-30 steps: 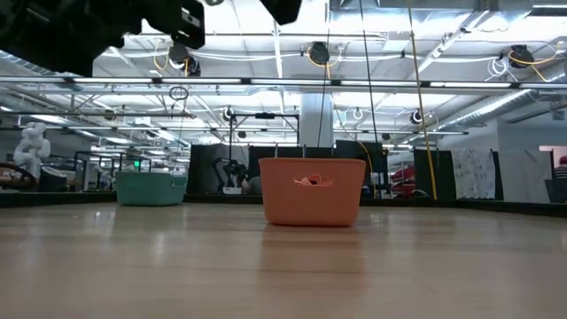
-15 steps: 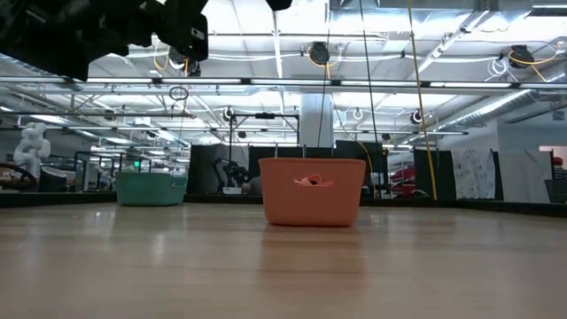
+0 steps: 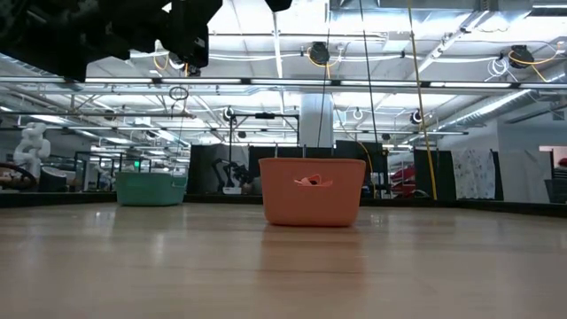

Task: Sort rubber bands into baskets
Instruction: Put the green rubber band into the green bin

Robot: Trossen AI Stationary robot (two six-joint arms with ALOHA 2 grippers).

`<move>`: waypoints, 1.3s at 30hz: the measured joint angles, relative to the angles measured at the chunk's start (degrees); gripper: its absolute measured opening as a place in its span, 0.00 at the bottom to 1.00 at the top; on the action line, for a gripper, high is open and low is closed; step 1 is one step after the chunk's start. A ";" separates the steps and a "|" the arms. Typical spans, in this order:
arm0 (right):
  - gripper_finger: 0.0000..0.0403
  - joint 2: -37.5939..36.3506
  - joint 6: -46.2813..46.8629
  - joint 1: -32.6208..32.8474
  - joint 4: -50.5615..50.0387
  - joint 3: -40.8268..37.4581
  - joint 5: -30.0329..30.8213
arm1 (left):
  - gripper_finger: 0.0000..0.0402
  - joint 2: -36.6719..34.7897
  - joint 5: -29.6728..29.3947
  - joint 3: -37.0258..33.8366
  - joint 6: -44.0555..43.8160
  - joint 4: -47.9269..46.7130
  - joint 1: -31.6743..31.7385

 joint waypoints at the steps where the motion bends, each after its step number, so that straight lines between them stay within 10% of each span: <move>1: 0.00 -0.02 0.00 0.00 0.00 0.00 0.02 | 0.43 0.00 -0.04 0.00 -0.02 0.00 0.00; 21: 0.00 -0.04 -1.33 -1.73 -3.82 0.00 0.66 | 0.42 0.00 0.31 0.00 -0.17 0.02 0.00; 32: 0.00 -0.04 -5.79 -2.42 -7.66 0.00 0.61 | 0.03 0.00 0.52 0.00 -0.20 0.00 0.00; 39: 0.13 -0.04 -5.03 -3.17 -8.24 0.00 0.52 | 0.01 0.00 0.52 0.00 -0.15 -0.15 0.00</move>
